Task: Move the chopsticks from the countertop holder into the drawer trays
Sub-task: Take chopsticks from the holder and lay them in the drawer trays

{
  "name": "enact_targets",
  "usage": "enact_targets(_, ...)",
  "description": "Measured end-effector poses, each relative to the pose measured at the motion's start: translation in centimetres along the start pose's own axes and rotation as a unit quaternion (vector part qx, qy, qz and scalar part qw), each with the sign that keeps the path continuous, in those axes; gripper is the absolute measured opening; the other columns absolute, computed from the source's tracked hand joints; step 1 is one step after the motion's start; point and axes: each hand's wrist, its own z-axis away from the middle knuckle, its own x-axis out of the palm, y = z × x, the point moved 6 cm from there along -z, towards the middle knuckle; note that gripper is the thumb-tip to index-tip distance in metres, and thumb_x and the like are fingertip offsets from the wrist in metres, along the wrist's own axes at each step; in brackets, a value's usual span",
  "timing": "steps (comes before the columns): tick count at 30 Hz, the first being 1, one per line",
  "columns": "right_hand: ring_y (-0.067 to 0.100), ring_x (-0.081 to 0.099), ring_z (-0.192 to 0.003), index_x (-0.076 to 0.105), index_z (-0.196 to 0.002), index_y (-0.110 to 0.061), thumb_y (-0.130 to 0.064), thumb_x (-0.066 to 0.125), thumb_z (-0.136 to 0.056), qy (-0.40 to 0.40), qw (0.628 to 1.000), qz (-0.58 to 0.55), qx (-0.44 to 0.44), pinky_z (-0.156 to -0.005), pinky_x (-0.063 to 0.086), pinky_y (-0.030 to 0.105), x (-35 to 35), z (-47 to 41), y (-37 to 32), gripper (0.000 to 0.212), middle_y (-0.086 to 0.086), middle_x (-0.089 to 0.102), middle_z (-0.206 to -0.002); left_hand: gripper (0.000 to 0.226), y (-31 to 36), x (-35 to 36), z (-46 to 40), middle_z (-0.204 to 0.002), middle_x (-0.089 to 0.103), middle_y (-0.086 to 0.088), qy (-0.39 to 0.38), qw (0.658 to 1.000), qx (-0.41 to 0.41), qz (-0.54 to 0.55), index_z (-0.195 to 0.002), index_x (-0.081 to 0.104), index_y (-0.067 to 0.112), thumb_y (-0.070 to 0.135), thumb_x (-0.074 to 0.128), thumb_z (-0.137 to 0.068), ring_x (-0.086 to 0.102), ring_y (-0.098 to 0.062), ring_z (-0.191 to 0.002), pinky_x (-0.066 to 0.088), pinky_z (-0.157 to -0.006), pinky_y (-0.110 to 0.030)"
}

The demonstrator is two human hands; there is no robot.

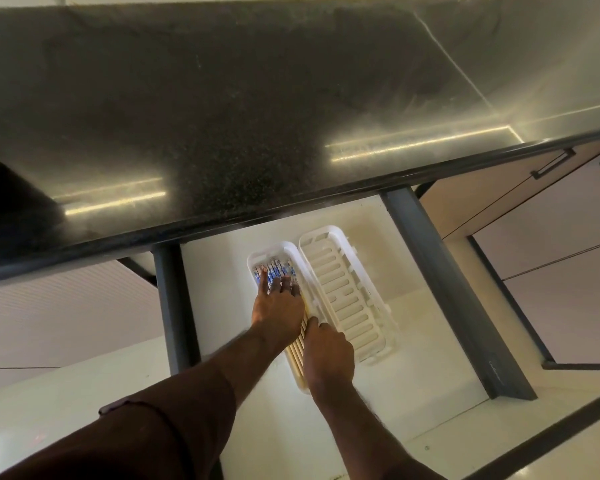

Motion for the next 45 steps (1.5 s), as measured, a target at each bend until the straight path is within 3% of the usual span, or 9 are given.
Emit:
enact_targets(12,0.021,0.065,-0.093,0.055,-0.114,-0.015,-0.031,0.051,-0.097,0.09,0.987,-0.131,0.03,-0.086,0.051,0.034,-12.1,0.7,-2.1,0.024,0.006,0.067,-0.108,0.062,-3.1,-11.4,5.3,-0.16,0.021,-0.006,0.102,0.982,0.0,0.157,-0.151,0.023,0.018,0.032,0.051,-0.097,0.022,-0.026,-0.147,0.0,-0.119,-0.051)
enact_targets(16,0.028,0.065,-0.106,0.054,-0.13,-0.015,-0.026,0.06,-0.092,0.142,0.978,-0.15,-0.03,-0.094,0.051,0.04,-19.3,1.2,-6.5,0.04,0.009,0.067,-0.119,0.054,-6.6,-18.8,8.9,-0.157,0.029,-0.007,0.198,0.936,0.004,0.29,-0.149,0.029,0.015,0.019,0.048,-0.099,0.029,-0.025,-0.144,0.02,-0.118,-0.041)
enact_targets(19,0.032,0.066,-0.092,0.062,-0.113,-0.018,-0.018,0.059,-0.089,0.234,0.953,-0.179,-0.07,-0.075,0.051,0.039,-24.2,2.9,-10.4,0.024,0.008,0.072,-0.098,0.048,-10.4,-23.6,12.6,-0.149,0.044,-0.009,0.281,0.899,0.007,0.335,-0.145,0.039,0.012,0.016,0.048,-0.097,0.043,-0.027,-0.136,0.034,-0.112,-0.037)
enact_targets(27,0.025,0.068,-0.092,0.064,-0.116,-0.019,-0.02,0.059,-0.089,0.328,0.907,-0.22,-0.147,-0.075,0.05,0.031,-29.3,7.6,-25.7,0.028,0.002,0.074,-0.099,0.047,-24.0,-28.1,23.5,-0.136,0.058,-0.009,0.404,0.84,0.009,0.363,-0.138,0.05,0.011,0.011,0.057,-0.092,0.055,-0.02,-0.125,0.039,-0.101,-0.019)
enact_targets(32,0.018,0.069,-0.09,0.062,-0.122,-0.014,-0.017,0.062,-0.089,0.327,0.892,-0.245,-0.191,-0.075,0.048,0.022,-29.8,10.0,-36.7,0.033,0.003,0.074,-0.101,0.045,-34.1,-27.6,29.4,-0.126,0.066,-0.01,0.439,0.828,-0.023,0.347,-0.136,0.052,0.012,0.01,0.059,-0.092,0.06,-0.019,-0.114,0.032,-0.086,-0.004)
enact_targets(34,0.016,0.07,-0.087,0.062,-0.12,-0.014,-0.019,0.063,-0.089,0.32,0.89,-0.253,-0.202,-0.076,0.053,0.025,-29.8,10.3,-40.4,0.031,0.003,0.074,-0.101,0.045,-37.6,-27.4,30.9,-0.13,0.063,-0.009,0.446,0.822,-0.04,0.351,-0.137,0.052,0.015,0.013,0.059,-0.093,0.062,-0.02,-0.113,0.041,-0.089,-0.014)
enact_targets(38,0.009,0.067,-0.075,0.063,-0.117,-0.017,-0.022,0.064,-0.089,0.302,0.894,-0.25,-0.215,-0.067,0.057,0.024,-29.1,9.3,-45.4,0.028,-0.001,0.073,-0.092,0.047,-42.8,-26.7,31.8,-0.126,0.065,-0.009,0.439,0.799,-0.063,0.406,-0.14,0.048,0.017,0.015,0.059,-0.094,0.072,-0.016,-0.092,0.058,-0.082,-0.03)
enact_targets(42,0.01,0.068,-0.077,0.062,-0.119,-0.019,-0.021,0.063,-0.09,0.274,0.909,-0.236,-0.206,-0.067,0.057,0.023,-27.4,6.7,-48.1,0.028,0.0,0.072,-0.097,0.044,-46.1,-25.7,31.0,-0.121,0.068,-0.009,0.446,0.779,-0.082,0.432,-0.137,0.052,0.013,0.009,0.058,-0.093,0.065,-0.002,-0.088,0.048,-0.068,-0.002)
enact_targets(45,0.009,0.067,-0.079,0.064,-0.116,-0.02,-0.022,0.064,-0.09,0.253,0.919,-0.234,-0.193,-0.066,0.055,0.019,-25.9,4.4,-49.2,0.026,-0.001,0.072,-0.097,0.041,-47.8,-25.3,29.5,-0.117,0.07,-0.006,0.453,0.77,-0.082,0.441,-0.131,0.058,0.013,0.006,0.062,-0.091,0.056,0.012,-0.079,0.038,-0.057,0.006)
